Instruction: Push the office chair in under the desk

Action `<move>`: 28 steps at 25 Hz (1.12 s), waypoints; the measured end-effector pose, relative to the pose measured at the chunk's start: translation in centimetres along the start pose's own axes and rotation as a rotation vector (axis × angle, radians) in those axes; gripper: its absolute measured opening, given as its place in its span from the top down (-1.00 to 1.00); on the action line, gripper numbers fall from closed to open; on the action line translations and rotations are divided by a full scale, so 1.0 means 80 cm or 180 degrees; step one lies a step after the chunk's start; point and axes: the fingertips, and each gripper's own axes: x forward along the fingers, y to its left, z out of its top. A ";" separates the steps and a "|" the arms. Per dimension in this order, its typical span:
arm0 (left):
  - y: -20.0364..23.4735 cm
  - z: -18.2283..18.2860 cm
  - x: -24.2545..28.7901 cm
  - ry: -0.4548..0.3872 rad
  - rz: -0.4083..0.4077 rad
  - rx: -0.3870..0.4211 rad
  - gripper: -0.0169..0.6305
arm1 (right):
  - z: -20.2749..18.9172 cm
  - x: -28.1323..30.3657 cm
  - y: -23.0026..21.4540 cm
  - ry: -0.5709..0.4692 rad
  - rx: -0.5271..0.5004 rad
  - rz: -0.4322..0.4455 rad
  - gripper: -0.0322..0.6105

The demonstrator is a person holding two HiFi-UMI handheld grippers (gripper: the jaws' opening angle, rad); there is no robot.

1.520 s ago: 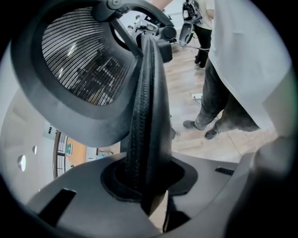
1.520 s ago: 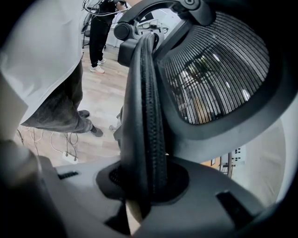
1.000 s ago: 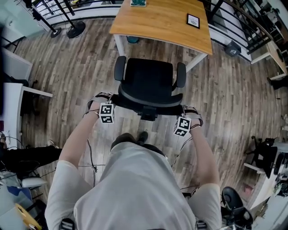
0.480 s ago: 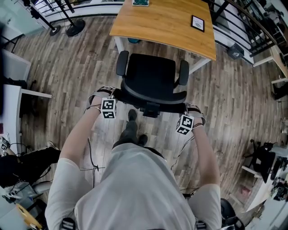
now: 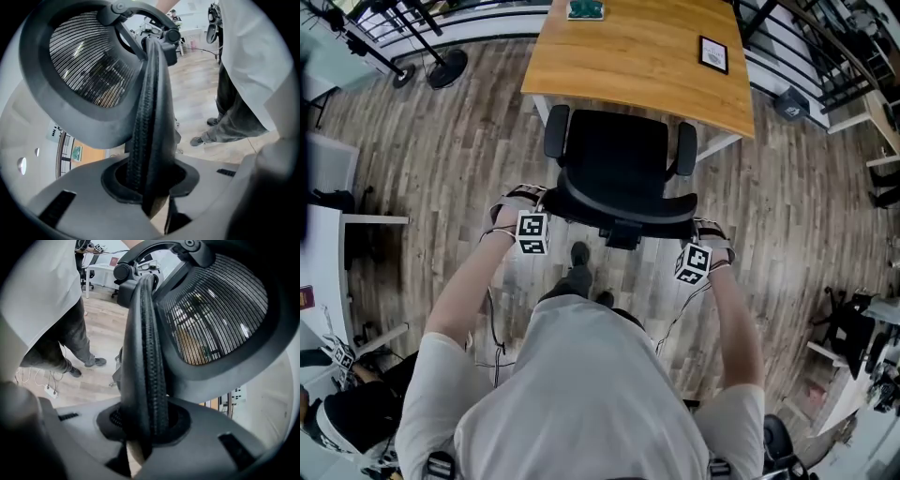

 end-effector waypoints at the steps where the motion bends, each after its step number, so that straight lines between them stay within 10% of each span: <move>1: 0.009 -0.003 0.005 -0.0013 -0.0014 0.0010 0.68 | 0.000 0.004 -0.009 0.0006 0.0010 0.0002 0.68; 28: 0.241 0.006 0.125 -0.0071 0.0093 0.0101 0.67 | -0.061 0.116 -0.208 0.0108 0.0260 -0.0123 0.65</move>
